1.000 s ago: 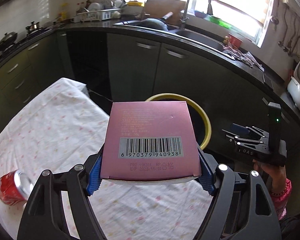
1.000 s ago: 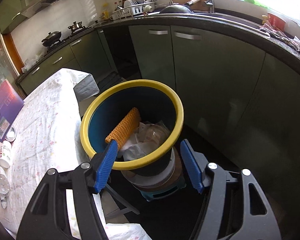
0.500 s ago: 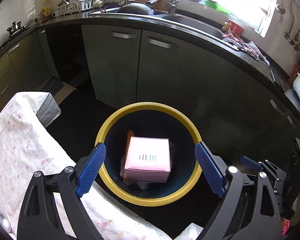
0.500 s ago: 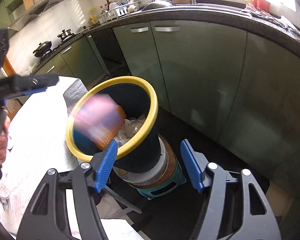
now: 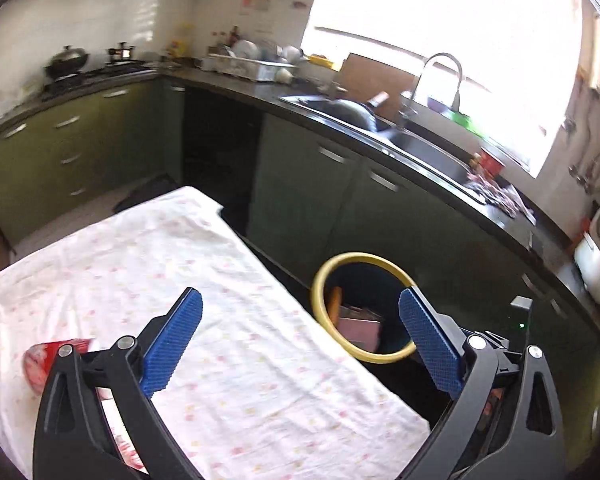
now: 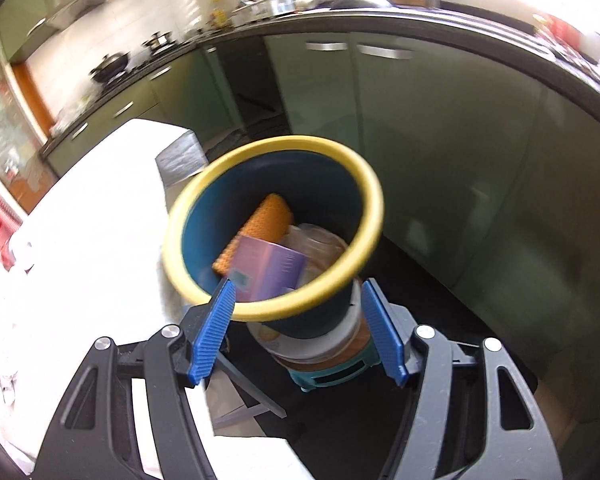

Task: Collect trash
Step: 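Carry the pink box to the yellow bin and release it, then grasp the red cola can with the right gripper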

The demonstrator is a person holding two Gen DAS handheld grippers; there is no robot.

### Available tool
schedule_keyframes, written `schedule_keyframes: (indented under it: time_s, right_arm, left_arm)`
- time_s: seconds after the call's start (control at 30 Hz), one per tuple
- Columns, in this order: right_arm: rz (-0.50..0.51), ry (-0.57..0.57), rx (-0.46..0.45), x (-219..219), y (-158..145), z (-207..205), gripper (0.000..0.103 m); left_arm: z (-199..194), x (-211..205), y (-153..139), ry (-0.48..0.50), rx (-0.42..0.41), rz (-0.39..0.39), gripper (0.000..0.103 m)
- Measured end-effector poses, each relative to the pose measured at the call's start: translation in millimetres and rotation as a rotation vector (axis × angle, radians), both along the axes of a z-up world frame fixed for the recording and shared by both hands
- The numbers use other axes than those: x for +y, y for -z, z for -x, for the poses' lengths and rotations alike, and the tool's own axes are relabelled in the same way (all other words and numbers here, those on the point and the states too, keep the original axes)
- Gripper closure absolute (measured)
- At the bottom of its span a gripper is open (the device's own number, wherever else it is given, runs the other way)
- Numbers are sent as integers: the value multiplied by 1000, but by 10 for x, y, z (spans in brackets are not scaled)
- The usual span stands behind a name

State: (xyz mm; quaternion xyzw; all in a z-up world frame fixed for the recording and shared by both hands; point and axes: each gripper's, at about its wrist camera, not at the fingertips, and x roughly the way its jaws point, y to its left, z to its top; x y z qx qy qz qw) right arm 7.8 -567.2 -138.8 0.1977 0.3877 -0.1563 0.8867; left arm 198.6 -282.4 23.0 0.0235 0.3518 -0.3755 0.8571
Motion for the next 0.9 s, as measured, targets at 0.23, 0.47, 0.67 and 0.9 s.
schedule_keyframes:
  time_s: [0.23,0.47,0.67,0.9]
  right_arm:
    - [35,-178,-10,638,-219,-438,41]
    - [56,-447,-22,1605,-473,-1020,41]
    - [112,-758,-38,2446,-790,-1560,41]
    - [289,-1175,35,3251,-1059,-2245,31]
  left_arm:
    - [-278,1601,219,-354,-29,-2,5]
    - [-520,2652,795,-600,-45,-71,5]
    - [-675,3112,1296,-707,-7,-114,5]
    - [-568,3327,1321,-654,2,-85,5]
